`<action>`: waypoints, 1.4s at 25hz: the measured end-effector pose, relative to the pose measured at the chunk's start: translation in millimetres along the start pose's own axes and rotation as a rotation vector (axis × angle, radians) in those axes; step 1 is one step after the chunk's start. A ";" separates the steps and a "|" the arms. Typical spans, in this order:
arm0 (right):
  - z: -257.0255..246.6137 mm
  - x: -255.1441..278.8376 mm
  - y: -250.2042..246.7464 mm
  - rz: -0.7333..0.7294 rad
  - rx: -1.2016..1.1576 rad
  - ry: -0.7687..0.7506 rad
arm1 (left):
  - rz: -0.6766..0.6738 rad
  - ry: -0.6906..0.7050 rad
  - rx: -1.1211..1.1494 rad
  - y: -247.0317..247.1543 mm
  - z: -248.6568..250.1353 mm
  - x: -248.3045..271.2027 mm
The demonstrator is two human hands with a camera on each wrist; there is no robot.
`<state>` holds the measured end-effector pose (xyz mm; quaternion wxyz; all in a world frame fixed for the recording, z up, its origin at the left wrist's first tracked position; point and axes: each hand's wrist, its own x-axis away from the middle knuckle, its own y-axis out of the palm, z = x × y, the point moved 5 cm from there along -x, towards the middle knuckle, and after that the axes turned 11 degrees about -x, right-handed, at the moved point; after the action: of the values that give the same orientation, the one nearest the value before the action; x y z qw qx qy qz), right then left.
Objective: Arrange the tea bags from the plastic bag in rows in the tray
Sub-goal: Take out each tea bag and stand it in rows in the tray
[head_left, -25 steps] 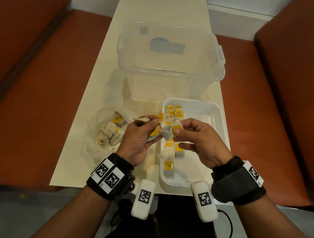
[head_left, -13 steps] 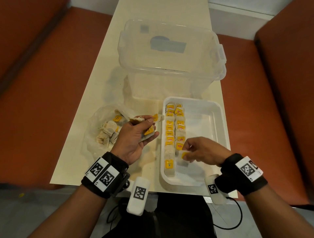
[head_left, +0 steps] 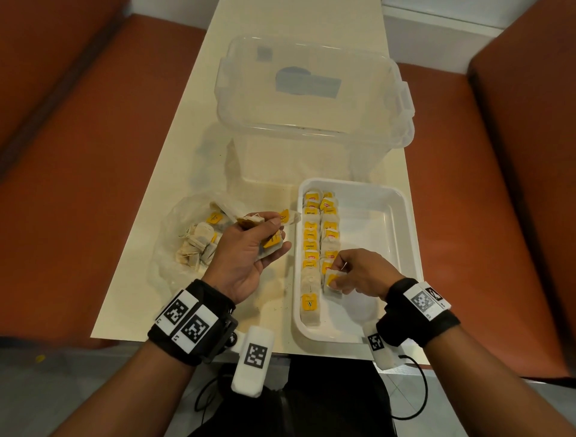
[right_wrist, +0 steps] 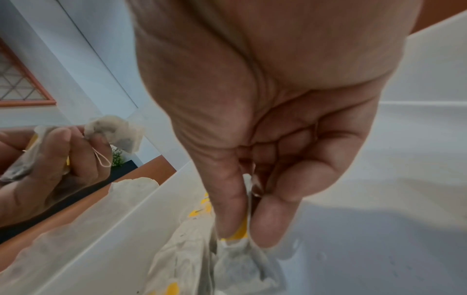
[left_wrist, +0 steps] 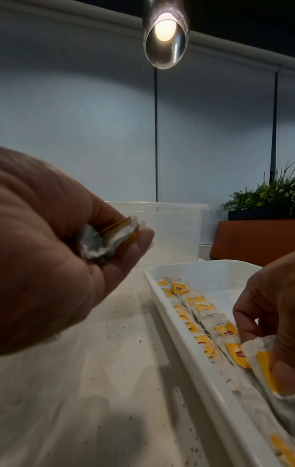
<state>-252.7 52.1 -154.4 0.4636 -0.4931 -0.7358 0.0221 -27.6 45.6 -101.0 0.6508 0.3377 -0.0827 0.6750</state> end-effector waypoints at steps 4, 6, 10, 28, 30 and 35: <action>-1.1 0.4 -2.1 0.037 -0.042 0.012 | 0.000 -0.002 -0.006 2.2 0.1 0.0; -1.4 -0.2 -3.1 0.049 -0.055 0.021 | 0.000 -0.005 -0.005 3.4 0.5 -0.2; 0.1 -1.9 -3.1 0.031 -0.077 0.023 | 0.000 -0.007 -0.005 3.8 0.3 -0.6; 0.8 -4.8 -4.8 0.036 -0.188 0.075 | -0.011 -0.021 -0.029 9.6 -1.9 -3.8; -0.1 -4.2 -4.8 0.027 -0.186 0.079 | -0.021 -0.016 -0.044 11.3 -1.1 -2.6; -4.9 4.1 -10.4 0.007 -0.324 0.081 | -0.054 -0.001 -0.109 14.9 -3.9 0.2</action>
<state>-257.0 47.7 -143.8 0.4073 -0.5644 -0.7088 -0.1150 -42.8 45.8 -99.0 0.6861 0.3042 -0.1108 0.6515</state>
